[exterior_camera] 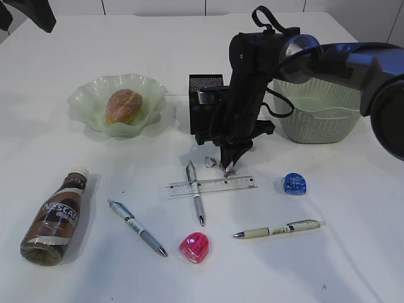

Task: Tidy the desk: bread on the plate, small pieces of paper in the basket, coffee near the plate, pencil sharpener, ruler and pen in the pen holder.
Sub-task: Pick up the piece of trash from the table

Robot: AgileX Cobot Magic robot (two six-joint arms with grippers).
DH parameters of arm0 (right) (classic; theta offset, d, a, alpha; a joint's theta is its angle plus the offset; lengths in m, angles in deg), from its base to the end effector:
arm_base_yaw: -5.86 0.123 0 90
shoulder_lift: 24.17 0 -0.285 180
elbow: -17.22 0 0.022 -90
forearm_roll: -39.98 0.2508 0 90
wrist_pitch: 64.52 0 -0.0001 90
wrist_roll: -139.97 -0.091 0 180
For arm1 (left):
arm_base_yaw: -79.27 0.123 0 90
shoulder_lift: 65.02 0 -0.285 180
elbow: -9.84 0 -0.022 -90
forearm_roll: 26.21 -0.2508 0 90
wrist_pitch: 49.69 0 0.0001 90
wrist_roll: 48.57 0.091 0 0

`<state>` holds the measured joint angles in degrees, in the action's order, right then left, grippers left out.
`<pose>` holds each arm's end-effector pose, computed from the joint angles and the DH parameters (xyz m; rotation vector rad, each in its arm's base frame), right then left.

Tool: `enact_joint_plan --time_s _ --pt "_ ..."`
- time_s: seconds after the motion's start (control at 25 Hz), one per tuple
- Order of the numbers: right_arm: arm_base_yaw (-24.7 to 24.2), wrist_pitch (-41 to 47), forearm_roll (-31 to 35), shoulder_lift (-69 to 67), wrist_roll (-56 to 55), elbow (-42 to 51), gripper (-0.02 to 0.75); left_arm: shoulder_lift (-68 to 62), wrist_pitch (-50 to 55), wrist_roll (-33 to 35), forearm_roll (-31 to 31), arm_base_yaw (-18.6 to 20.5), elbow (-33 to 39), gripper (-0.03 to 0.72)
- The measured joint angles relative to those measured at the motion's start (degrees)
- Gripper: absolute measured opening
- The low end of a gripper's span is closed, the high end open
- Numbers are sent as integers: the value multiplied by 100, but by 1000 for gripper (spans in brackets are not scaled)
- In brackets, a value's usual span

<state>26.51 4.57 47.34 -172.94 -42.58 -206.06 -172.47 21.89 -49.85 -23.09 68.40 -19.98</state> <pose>0.4640 0.1865 0.1351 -0.4213 3.0372 0.2129 0.3646 -0.0748 0.3920 0.2142 2.6004 -0.1492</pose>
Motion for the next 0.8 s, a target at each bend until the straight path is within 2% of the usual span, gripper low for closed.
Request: enact_joint_plan --time_s 0.8 --pt "0 87 -32 0 0 -690 59 0 0 0 0 0 0 526"
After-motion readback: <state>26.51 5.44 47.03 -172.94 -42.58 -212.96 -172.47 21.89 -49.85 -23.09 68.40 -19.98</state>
